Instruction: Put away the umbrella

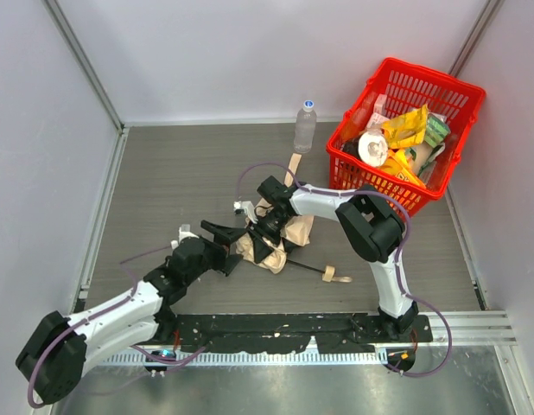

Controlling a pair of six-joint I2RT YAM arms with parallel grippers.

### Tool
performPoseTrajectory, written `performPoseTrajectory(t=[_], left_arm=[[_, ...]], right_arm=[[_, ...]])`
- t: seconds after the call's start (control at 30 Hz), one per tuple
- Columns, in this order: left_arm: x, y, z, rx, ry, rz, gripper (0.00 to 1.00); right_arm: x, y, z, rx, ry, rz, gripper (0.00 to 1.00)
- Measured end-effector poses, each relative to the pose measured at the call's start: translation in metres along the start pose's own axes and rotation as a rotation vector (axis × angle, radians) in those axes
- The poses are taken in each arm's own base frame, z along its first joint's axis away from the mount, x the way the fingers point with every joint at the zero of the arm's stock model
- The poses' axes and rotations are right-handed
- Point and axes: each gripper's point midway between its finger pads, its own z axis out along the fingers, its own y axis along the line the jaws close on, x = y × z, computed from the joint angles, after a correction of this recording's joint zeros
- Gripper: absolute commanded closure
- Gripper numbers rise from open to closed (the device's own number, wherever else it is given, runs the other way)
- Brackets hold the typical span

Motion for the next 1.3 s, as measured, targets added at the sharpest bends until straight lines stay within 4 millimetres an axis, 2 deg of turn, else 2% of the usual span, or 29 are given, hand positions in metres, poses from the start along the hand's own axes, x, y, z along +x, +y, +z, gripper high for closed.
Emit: performPoseTrajectory(t=[0.23,0.5,0.63,0.7,0.9,0.97,1.07,1.17,1.23,1.27,1.3], left_arm=[[-0.009,0.036,0.012,-0.143,-0.053,-0.029,0.02],[-0.01,0.045,0.033,-0.156,-0.061,-0.004,0.0],[-0.007,0.04,0.045,-0.131,-0.054,-0.003,0.0],[-0.006,0.039,0.049,-0.12,-0.053,0.002,0.04],[-0.002,0.038,0.06,-0.099,-0.051,0.025,0.32],[-0.002,0.042,0.062,-0.094,-0.055,0.037,0.47],[-0.003,0.044,0.062,-0.083,-0.064,0.046,0.61],[-0.004,0.045,0.062,-0.074,-0.072,0.071,0.82],[-0.004,0.045,0.062,-0.069,-0.074,0.082,0.91],[-0.004,0.045,0.062,-0.068,-0.074,0.082,0.95],[-0.004,0.044,0.062,-0.068,-0.073,0.081,1.0]], right_arm=[[0.0,0.0,0.001,0.001,-0.006,0.008,0.99],[0.0,0.0,0.001,0.001,-0.008,0.009,0.99],[-0.001,-0.001,-0.001,0.003,-0.013,0.01,0.99],[-0.001,-0.003,-0.003,0.003,-0.018,0.017,0.99],[-0.001,-0.007,-0.008,0.019,-0.023,0.029,0.99],[-0.001,-0.008,-0.009,0.03,-0.02,0.029,0.99],[0.0,-0.008,-0.009,0.035,-0.018,0.04,0.99],[0.0,-0.01,-0.01,0.046,-0.015,0.049,0.99],[0.0,-0.01,-0.011,0.051,-0.014,0.048,0.98],[-0.001,-0.01,-0.011,0.053,-0.014,0.048,0.87],[-0.001,-0.011,-0.011,0.057,-0.014,0.049,0.81]])
